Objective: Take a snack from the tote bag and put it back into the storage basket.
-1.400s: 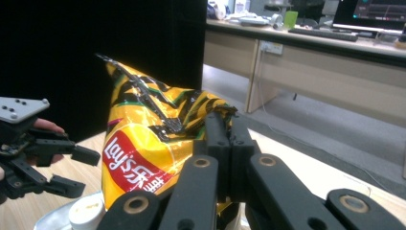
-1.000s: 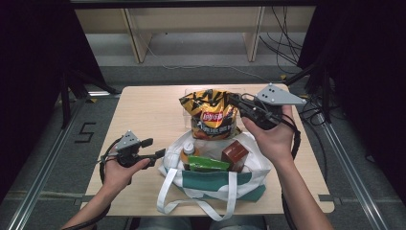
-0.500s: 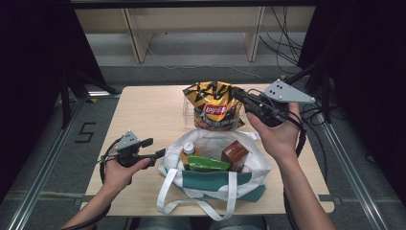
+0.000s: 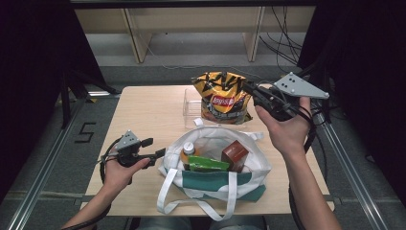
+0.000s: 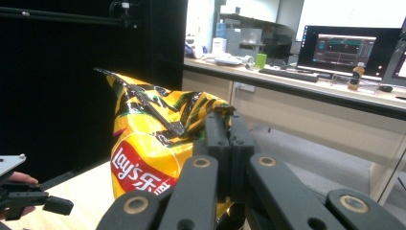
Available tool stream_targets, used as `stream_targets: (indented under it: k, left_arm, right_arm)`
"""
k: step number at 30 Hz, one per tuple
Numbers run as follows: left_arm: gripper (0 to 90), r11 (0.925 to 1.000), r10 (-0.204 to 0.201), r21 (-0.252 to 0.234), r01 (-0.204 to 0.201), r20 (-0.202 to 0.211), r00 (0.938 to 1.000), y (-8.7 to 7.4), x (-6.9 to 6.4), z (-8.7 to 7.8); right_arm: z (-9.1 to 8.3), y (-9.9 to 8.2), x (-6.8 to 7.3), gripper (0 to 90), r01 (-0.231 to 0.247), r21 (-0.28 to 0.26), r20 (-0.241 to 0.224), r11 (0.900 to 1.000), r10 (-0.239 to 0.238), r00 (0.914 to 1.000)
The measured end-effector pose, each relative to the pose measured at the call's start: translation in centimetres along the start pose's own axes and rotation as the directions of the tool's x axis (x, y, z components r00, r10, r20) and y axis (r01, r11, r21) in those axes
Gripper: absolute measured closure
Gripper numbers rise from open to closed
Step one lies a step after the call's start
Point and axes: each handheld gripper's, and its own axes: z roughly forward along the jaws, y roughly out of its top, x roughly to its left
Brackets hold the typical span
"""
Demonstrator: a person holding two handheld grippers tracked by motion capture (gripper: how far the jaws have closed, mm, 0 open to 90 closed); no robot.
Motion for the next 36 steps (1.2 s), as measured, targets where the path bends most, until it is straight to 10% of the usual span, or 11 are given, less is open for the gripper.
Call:
stream_targets:
  k: [36]
  left_arm:
    - [28.1, 0.9993, 0.0, -0.037, 0.0, -0.004, 1.0, 0.2, 0.2, -0.3]
  right_arm:
    - [2.1, -0.3, -2.4, 90.0, -0.03, 0.027, 0.04, 0.9992, 0.029, 0.9988]
